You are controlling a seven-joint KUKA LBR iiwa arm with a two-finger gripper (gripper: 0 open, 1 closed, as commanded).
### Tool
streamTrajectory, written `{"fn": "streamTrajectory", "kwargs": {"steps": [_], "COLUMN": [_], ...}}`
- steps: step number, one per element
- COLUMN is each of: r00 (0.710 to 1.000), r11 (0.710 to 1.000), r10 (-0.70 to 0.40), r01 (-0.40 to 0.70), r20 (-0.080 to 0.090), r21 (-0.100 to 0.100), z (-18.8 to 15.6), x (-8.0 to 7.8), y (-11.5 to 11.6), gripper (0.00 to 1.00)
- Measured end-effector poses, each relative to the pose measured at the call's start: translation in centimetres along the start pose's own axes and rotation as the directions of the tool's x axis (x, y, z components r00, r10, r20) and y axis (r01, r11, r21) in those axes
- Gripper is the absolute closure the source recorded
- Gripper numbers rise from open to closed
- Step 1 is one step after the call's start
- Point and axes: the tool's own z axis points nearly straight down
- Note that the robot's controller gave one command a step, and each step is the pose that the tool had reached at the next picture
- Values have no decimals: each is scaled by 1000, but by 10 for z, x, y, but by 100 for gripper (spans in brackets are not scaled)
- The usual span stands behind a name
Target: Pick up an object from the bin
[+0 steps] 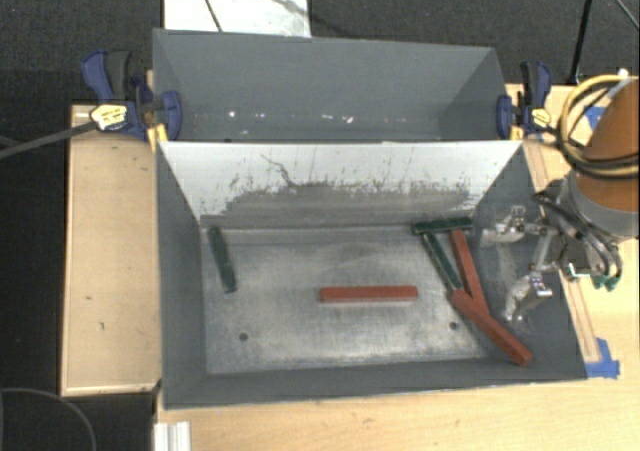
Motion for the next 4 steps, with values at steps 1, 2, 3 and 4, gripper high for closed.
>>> {"fn": "streamTrajectory", "kwargs": {"steps": [1,2,3,4], "r00": [1000,1000,999,995], "r11": [1000,1000,999,996], "r10": [-4,-23,47,94], "r01": [4,23,-47,-94], "r20": [8,16,6,13], "r21": [2,4,1,0], "z": [-4,38,78,138], "x": [-2,-1,-19,-25], "y": [0,4,29,21], "gripper": [0,0,0,0]}}
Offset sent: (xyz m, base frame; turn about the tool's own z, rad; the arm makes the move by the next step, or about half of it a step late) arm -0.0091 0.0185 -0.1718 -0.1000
